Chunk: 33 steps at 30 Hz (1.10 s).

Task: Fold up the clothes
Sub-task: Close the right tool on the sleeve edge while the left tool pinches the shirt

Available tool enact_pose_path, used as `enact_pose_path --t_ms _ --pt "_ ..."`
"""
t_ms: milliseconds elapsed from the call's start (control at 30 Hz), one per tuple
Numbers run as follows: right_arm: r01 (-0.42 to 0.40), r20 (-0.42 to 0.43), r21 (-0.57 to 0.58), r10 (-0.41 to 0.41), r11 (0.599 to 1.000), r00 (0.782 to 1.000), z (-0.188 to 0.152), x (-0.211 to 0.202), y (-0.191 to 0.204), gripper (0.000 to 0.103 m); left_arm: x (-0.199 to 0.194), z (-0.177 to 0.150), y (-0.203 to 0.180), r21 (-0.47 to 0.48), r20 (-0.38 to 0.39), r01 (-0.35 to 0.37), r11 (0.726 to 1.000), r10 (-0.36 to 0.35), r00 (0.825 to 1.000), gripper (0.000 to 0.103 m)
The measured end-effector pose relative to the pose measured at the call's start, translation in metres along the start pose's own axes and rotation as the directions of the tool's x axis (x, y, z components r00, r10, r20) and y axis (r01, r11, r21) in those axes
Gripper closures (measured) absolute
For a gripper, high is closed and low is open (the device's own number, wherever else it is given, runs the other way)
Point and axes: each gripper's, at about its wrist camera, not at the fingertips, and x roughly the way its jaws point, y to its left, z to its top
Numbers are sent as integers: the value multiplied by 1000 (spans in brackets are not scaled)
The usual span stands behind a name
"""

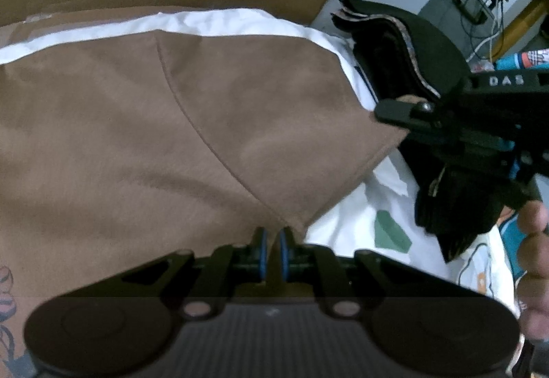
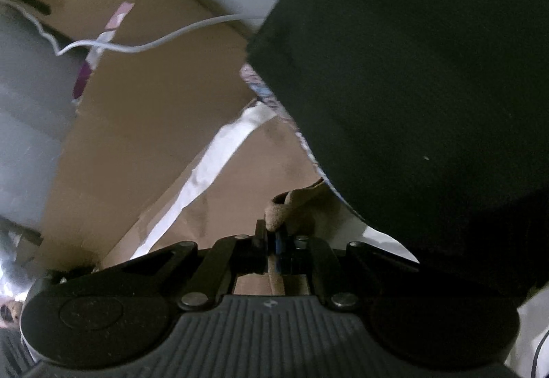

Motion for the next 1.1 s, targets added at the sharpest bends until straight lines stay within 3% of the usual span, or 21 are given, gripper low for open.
enact_pose_path --t_ms 267,567,800,933,1100 --pt "-3 -9 -18 2 1000 1000 6 1 -6 101 -18 3 10 -32 33 51 998 -50 998 96" --pt "-11 -24 -44 10 999 1000 1 1 -6 101 -5 -1 5 -7 2 56 998 -56 998 98" --pt "-97 -71 -125 89 987 993 -8 -2 14 101 7 -3 5 2 -14 56 998 -56 998 98" --pt "-175 -132 -167 154 970 979 -20 -3 26 101 10 -5 6 8 -6 64 998 -64 998 98" --pt "-218 -188 -210 179 953 966 -34 -3 35 101 12 -5 10 -28 -7 81 996 -81 997 98"
